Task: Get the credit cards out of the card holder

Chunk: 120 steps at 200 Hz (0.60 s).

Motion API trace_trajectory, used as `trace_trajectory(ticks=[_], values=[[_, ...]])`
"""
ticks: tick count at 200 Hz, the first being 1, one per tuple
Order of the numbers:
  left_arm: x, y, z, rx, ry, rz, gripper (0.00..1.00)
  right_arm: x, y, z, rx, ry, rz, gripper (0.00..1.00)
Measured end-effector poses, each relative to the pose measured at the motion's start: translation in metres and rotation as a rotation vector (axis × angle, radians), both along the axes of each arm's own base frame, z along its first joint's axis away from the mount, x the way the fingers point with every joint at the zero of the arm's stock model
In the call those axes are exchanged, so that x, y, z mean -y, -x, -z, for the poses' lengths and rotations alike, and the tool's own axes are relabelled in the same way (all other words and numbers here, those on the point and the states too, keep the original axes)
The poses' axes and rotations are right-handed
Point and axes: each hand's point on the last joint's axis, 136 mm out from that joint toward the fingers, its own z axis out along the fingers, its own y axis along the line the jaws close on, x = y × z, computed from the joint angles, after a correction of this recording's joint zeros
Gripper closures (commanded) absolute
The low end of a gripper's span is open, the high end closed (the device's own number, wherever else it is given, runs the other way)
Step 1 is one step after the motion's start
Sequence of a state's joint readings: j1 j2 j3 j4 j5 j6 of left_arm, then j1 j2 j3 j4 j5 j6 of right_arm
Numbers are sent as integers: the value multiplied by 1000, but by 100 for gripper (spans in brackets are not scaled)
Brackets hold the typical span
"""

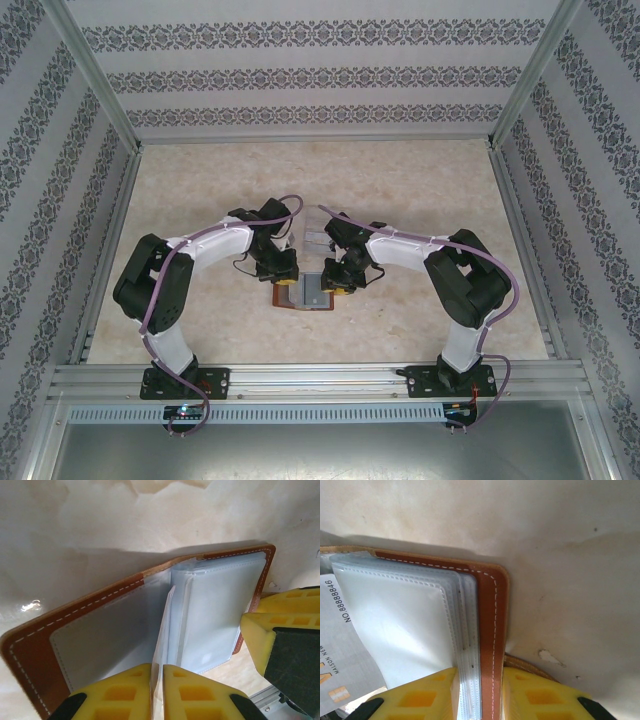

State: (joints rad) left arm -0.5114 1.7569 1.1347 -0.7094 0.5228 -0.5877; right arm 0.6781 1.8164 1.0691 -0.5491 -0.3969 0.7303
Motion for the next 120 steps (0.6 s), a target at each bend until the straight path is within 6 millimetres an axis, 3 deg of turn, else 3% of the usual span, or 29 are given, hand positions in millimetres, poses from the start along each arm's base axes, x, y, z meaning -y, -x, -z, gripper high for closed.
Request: trace_trajectory(ticks=[120], values=[[2,0,-2,3,-1,4,95,0,0,0,0,1,-3,71]])
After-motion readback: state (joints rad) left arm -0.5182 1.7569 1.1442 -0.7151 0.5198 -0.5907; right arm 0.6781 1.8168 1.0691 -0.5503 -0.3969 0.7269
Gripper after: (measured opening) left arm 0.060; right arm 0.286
